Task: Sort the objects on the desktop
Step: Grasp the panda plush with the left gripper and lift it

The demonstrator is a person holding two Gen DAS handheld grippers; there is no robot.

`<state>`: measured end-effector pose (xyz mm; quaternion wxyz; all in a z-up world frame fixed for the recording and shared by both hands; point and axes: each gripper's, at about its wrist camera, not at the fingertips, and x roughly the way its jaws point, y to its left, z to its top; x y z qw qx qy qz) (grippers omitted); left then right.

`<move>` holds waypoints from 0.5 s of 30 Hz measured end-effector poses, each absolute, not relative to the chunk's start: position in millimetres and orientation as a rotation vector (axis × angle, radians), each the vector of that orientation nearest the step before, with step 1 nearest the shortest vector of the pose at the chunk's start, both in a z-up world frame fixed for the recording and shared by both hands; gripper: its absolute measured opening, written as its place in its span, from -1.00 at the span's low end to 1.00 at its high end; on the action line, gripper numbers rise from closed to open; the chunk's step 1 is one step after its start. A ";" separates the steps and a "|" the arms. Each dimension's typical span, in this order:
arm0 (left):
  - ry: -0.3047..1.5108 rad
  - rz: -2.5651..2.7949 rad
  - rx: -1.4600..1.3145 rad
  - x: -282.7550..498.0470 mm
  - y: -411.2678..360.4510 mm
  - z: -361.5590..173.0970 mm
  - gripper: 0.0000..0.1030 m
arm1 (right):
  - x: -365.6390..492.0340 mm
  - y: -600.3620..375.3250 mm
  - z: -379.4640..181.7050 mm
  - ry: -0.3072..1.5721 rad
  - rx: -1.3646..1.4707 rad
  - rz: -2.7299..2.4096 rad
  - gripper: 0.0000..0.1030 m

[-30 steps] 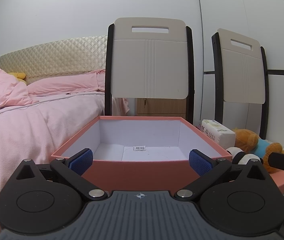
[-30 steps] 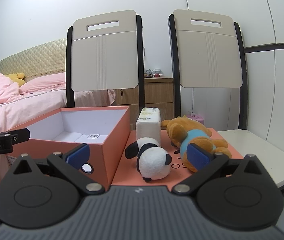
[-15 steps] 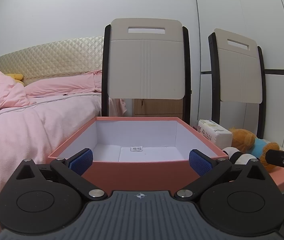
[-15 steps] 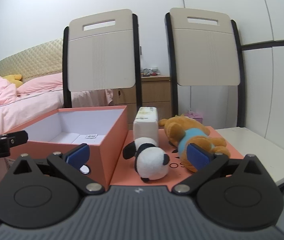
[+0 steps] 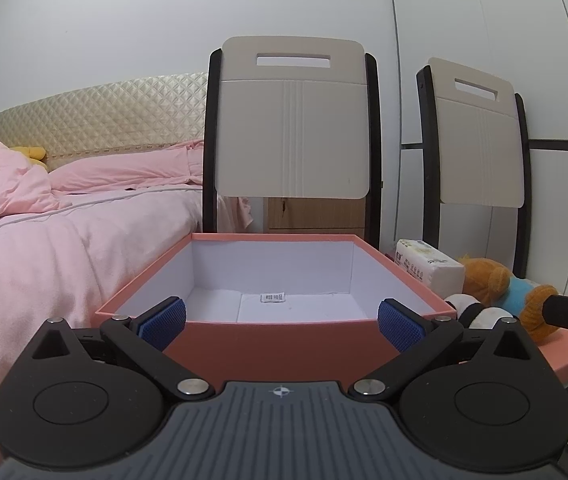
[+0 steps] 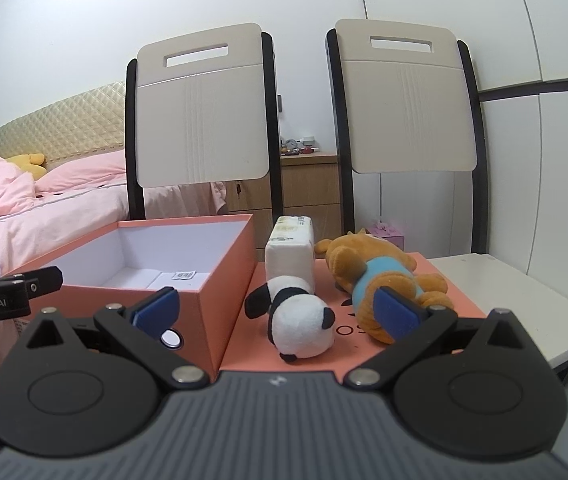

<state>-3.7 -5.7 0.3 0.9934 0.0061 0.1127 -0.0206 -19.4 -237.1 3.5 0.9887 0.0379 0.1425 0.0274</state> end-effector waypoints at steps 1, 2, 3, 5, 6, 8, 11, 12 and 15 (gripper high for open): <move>0.221 -0.048 0.007 -4.3 -4.9 0.4 1.00 | -20.4 -237.7 5.0 0.283 0.075 0.053 1.00; 0.215 -0.057 0.003 -5.4 -4.5 0.2 1.00 | -21.8 -239.5 7.4 0.277 0.079 0.051 1.00; 0.206 -0.066 0.002 -7.2 -4.6 -0.4 1.00 | -23.5 -242.8 10.9 0.268 0.088 0.049 1.00; 0.186 -0.086 0.016 -11.4 -7.7 -2.3 1.00 | -26.3 -250.7 18.3 0.254 0.108 0.047 1.00; 0.174 -0.101 0.029 -13.8 -10.8 -3.5 1.00 | -26.6 -256.8 22.6 0.255 0.121 0.050 1.00; 0.147 -0.138 0.065 -19.4 -19.6 -6.7 1.00 | -27.0 -268.4 31.3 0.251 0.120 0.040 1.00; 0.118 -0.189 0.131 -24.9 -38.6 -12.5 1.00 | -29.1 -287.3 41.5 0.237 0.119 0.038 1.00; 0.114 -0.204 0.157 -25.7 -46.8 -14.5 1.00 | -30.3 -293.7 43.1 0.231 0.123 0.042 1.00; 0.123 -0.246 0.247 -24.4 -77.6 -19.7 0.99 | -35.0 -313.4 37.9 0.213 0.150 0.043 1.00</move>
